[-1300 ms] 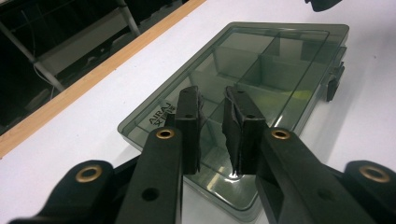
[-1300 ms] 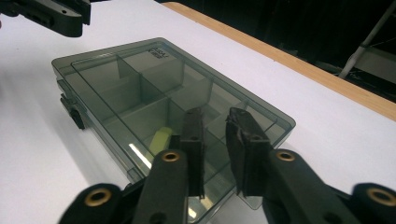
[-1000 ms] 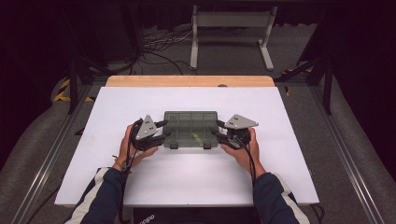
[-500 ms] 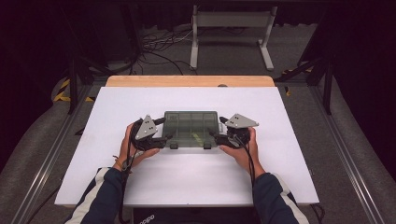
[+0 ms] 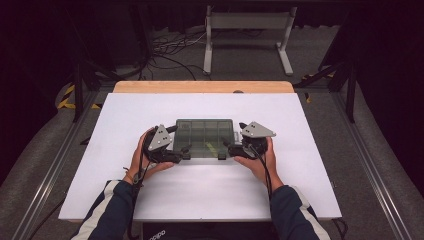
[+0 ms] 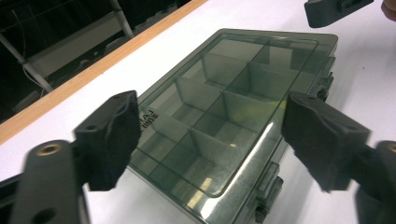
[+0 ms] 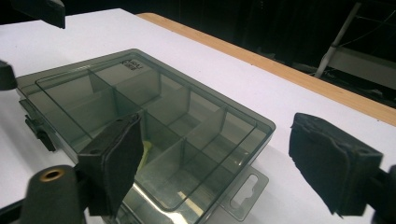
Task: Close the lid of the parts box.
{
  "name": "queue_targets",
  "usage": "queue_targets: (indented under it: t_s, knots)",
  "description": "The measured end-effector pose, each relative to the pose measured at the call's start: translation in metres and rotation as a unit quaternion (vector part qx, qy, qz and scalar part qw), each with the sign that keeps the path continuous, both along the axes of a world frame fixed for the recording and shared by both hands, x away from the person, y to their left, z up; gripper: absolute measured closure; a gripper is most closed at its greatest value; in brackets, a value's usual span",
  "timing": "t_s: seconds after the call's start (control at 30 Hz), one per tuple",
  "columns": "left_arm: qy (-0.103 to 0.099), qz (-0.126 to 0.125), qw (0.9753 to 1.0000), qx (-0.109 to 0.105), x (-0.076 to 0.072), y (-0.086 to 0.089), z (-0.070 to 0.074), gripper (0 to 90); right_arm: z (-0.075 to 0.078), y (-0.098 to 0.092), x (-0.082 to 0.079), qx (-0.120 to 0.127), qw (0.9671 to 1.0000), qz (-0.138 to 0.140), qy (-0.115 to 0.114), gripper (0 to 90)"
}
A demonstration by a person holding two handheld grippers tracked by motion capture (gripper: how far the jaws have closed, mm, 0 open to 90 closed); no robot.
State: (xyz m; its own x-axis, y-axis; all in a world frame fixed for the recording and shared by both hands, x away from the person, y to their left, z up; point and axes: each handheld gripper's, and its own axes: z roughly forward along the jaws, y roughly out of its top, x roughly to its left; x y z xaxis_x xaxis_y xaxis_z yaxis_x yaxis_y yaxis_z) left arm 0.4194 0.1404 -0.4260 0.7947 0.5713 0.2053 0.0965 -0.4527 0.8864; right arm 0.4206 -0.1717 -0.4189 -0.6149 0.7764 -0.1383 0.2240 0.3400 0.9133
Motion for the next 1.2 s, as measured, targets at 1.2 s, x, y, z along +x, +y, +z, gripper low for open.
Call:
queue_targets:
  t_s: [1.2]
  knots:
    - [-0.013, -0.032, 0.9994, -0.005, -0.012, 0.001, 0.008, 2.9, 0.005, 0.005, -0.01, -0.023, 0.9994, -0.009, -0.025, 4.5]
